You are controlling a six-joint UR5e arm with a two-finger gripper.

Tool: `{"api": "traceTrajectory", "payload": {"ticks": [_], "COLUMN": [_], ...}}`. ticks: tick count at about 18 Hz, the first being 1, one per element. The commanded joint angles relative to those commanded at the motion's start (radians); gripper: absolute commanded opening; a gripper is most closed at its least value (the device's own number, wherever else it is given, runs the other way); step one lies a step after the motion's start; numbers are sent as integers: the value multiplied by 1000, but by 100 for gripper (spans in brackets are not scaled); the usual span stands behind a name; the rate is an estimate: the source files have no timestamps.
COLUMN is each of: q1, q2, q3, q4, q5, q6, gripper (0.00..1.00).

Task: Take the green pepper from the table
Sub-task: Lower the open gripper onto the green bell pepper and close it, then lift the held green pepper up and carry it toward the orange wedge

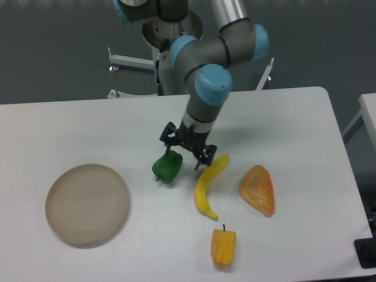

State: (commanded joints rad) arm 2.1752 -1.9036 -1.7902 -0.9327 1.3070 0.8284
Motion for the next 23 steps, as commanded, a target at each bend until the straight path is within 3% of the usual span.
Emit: {"api": "traceTrajectory", "payload": {"ticks": [10,11,14,16,19,23], "q1": [-15,-17,-21,-21,-21,-12], "q2": [-14,-18,-25,-23,-25,-23], "q3": [-12,-9,-2,6,32,81], "q4": [9,11,9,8,6,2], "q5": [18,29,31,29,32,35], "q6": [5,6,11,14,14,26], "gripper": [100,96,58,42,33,32]}}
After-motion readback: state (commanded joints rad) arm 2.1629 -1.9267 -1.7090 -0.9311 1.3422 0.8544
